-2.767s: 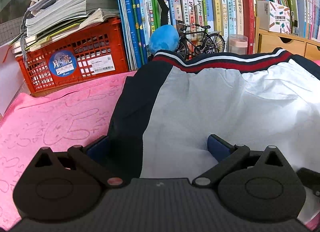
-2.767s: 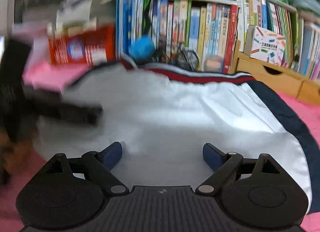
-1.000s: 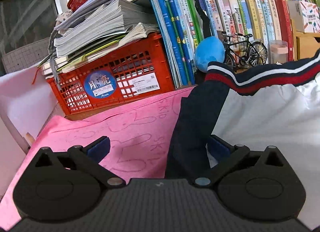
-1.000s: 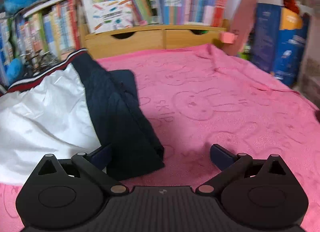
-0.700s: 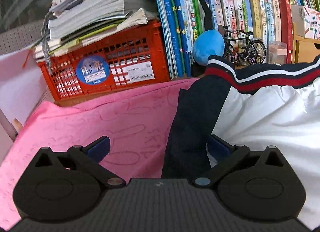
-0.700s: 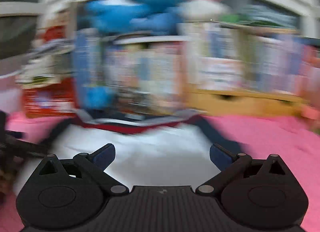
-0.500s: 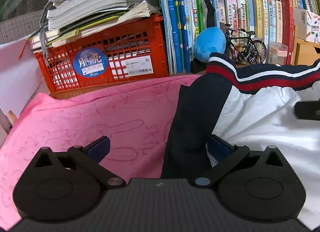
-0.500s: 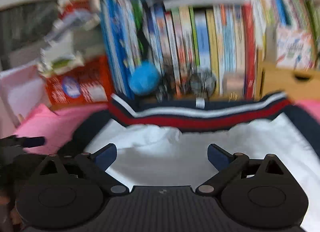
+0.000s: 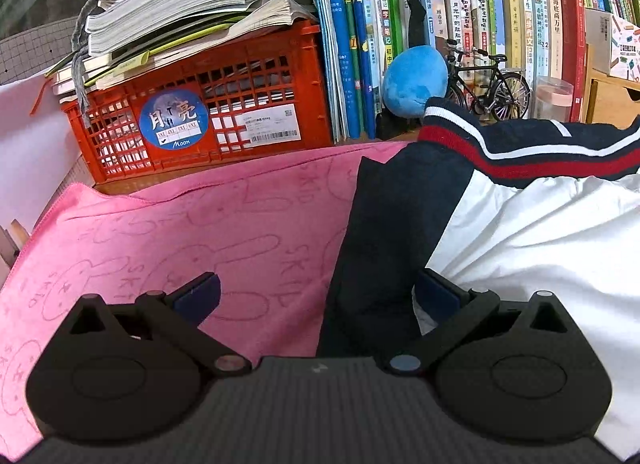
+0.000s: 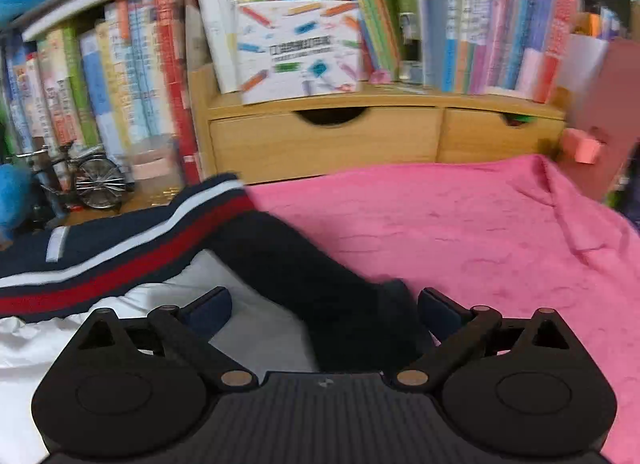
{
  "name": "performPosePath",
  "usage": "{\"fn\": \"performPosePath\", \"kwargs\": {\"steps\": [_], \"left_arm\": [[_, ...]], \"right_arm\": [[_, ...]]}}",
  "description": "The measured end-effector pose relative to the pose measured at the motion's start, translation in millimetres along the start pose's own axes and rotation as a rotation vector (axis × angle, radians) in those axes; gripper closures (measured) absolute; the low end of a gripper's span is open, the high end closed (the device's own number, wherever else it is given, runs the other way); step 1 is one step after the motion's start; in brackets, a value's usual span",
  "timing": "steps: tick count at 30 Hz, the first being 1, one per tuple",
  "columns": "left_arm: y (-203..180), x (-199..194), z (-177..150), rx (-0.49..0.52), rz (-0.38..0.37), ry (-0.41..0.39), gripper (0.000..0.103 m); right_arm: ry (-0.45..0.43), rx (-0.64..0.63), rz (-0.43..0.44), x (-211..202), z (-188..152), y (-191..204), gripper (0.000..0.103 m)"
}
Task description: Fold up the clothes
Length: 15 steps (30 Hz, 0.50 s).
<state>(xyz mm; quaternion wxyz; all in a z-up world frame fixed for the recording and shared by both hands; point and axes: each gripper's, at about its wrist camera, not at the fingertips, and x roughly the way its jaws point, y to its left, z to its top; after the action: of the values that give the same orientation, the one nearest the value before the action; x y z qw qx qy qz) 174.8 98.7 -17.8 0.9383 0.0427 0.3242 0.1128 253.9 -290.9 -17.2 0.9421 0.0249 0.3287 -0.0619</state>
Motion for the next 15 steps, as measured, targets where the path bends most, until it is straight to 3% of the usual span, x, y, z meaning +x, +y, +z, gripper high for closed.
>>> {"fn": "performPosePath", "kwargs": {"steps": [9, 11, 13, 15], "left_arm": [[5.1, 1.7, 0.2, -0.031, -0.025, 0.005, 0.000], [4.5, -3.5, -0.8, -0.034, 0.001, -0.025, 0.000], [0.1, -17.1, -3.7, -0.022, 0.056, -0.107, 0.000], [-7.3, -30.9, -7.0, -0.002, 0.113, -0.193, 0.000]], "right_arm": [[-0.022, -0.095, 0.029, -74.2, -53.6, -28.7, 0.000], [-0.027, -0.116, 0.035, -90.7, -65.5, -35.1, 0.000], [-0.002, -0.007, -0.029, -97.6, -77.7, -72.0, 0.000], [-0.005, 0.152, 0.012, -110.5, -90.1, -109.6, 0.000]]}}
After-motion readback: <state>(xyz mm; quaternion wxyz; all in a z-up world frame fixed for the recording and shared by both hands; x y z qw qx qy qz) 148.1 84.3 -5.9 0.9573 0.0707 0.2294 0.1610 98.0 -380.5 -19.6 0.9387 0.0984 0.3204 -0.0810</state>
